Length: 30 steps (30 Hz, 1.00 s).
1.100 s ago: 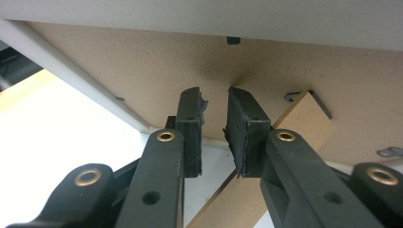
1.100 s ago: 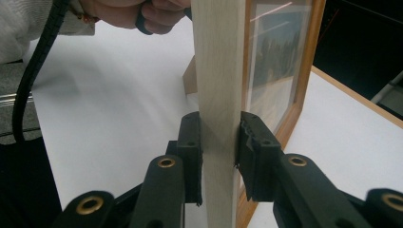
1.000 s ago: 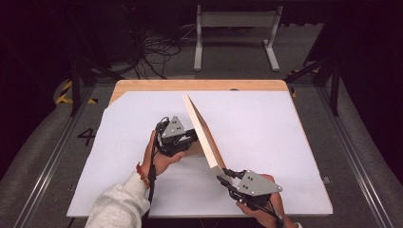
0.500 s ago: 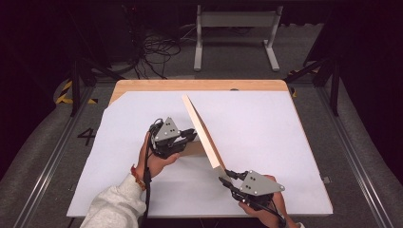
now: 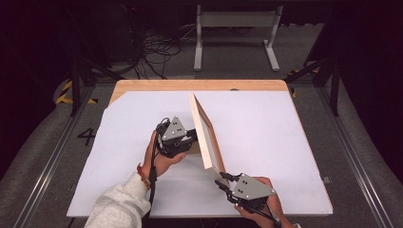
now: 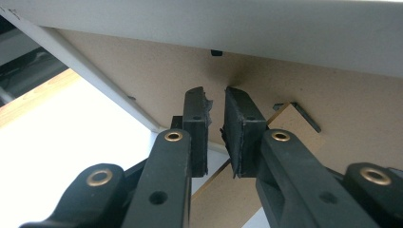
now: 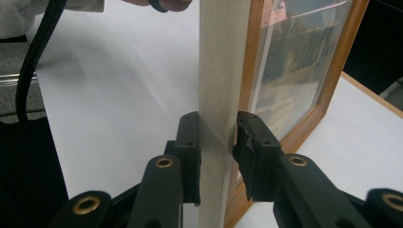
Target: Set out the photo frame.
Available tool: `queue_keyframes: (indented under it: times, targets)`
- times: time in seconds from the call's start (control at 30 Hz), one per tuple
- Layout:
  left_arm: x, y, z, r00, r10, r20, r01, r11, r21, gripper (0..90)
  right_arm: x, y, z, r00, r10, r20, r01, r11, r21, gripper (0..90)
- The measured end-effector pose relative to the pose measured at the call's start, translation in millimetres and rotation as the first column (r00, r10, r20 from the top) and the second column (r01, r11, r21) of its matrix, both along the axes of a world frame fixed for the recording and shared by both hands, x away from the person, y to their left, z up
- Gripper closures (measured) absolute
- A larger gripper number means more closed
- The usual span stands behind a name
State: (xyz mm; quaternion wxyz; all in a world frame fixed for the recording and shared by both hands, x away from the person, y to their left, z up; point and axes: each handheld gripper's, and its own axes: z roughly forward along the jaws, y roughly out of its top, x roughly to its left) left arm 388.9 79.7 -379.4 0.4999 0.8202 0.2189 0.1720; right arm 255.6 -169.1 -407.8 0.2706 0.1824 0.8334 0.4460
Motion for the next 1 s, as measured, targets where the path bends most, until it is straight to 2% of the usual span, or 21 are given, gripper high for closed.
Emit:
queue_keyframes:
  times: [0.37,0.63,0.7,0.8,0.83,1.0]
  targets:
    - [9.6,-8.4,-1.1,0.9999,-0.002,-0.015,0.002,1.0,-0.005,81.0,-0.1,8.3,-3.3,0.9999,-0.017,0.002,0.017,1.0,0.013,70.9]
    - [13.8,-12.3,-3.2,0.9999,0.001,-0.014,-0.001,0.9997,-0.025,80.7,3.0,8.3,-5.5,0.9997,-0.018,-0.019,0.019,0.999,0.028,69.5]
    - [15.1,-13.0,-3.0,0.9998,0.002,-0.017,-0.003,0.9997,-0.026,79.8,3.2,8.3,-5.8,0.9995,-0.018,-0.024,0.019,1.0,0.021,69.1]
    - [16.9,-11.7,-3.9,0.9997,0.003,-0.022,-0.003,0.9994,-0.034,77.1,4.5,5.6,-6.5,0.9986,0.014,-0.051,-0.014,1.0,-0.003,66.4]
    - [15.8,-9.8,-3.5,0.9995,0.002,-0.032,-0.003,0.9993,-0.037,76.5,4.6,3.6,-7.0,0.9978,0.025,-0.061,-0.025,1.0,-0.002,66.8]
    - [8.1,-1.7,0.6,0.9999,0.0,-0.015,0.0,0.9995,-0.031,76.7,5.3,-7.9,-11.1,0.9943,0.047,-0.096,-0.049,0.999,-0.015,76.1]
